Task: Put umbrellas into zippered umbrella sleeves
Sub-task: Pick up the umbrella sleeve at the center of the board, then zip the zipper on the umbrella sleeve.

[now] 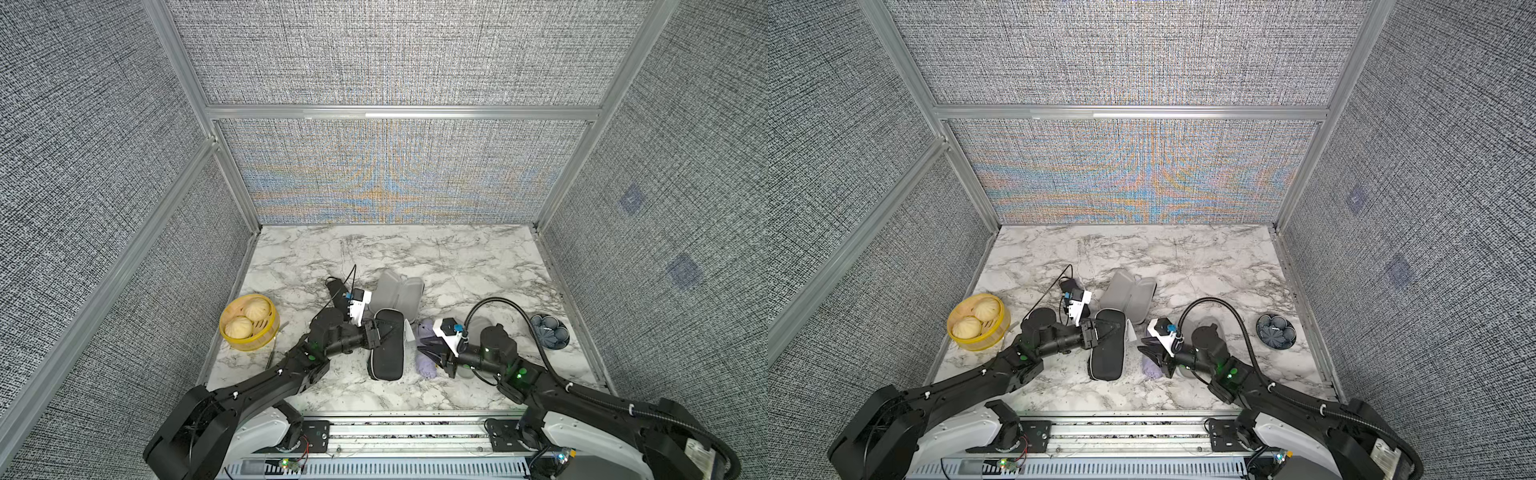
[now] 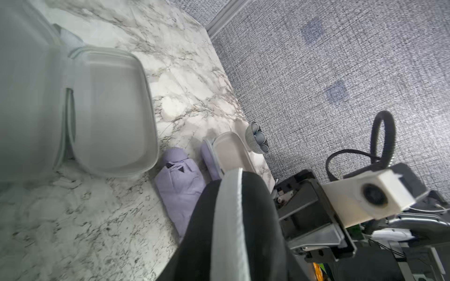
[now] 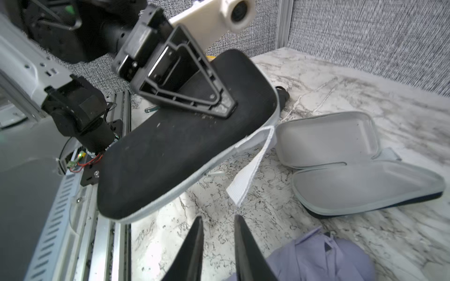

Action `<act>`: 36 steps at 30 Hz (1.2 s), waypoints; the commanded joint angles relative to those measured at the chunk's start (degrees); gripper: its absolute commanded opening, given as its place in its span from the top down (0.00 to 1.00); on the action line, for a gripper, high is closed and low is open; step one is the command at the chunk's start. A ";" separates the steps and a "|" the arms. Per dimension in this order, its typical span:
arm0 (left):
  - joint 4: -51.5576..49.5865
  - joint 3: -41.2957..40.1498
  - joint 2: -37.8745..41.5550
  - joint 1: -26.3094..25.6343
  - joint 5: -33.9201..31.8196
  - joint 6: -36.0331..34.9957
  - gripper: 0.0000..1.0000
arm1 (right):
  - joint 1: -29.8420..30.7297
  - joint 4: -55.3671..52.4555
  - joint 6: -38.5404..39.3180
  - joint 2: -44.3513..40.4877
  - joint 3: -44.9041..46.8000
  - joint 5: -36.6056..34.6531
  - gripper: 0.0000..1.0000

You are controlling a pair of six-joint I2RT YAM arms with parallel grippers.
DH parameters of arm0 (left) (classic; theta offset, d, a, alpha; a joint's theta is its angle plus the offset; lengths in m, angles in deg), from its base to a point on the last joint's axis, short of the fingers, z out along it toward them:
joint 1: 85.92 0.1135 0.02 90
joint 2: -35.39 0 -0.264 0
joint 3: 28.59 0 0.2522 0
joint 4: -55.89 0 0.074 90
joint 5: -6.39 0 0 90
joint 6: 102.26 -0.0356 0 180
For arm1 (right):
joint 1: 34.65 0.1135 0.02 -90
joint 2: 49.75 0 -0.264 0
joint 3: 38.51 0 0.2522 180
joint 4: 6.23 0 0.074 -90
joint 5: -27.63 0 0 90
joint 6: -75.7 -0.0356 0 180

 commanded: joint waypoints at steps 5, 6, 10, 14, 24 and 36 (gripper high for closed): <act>-3.95 2.58 3.40 0.05 -0.25 -4.04 1.00 | 1.81 -0.15 11.77 1.28 -1.52 5.08 0.84; -4.21 2.59 3.86 0.01 -0.03 -4.12 1.00 | 2.63 0.90 13.39 2.36 -1.60 5.22 0.83; -6.53 2.87 5.81 0.05 -0.48 -5.31 1.00 | 4.41 3.04 16.18 5.86 -3.09 5.09 0.82; -6.96 3.90 4.66 0.05 1.36 -4.92 1.00 | 5.02 7.56 16.17 11.44 -4.79 5.95 0.81; -6.37 5.13 1.67 0.05 5.33 -4.47 1.00 | 4.77 17.46 16.80 17.82 -3.48 -1.34 0.75; -8.27 5.30 0.82 0.05 5.74 -4.83 1.00 | 4.14 12.68 19.79 17.37 -5.93 0.87 0.65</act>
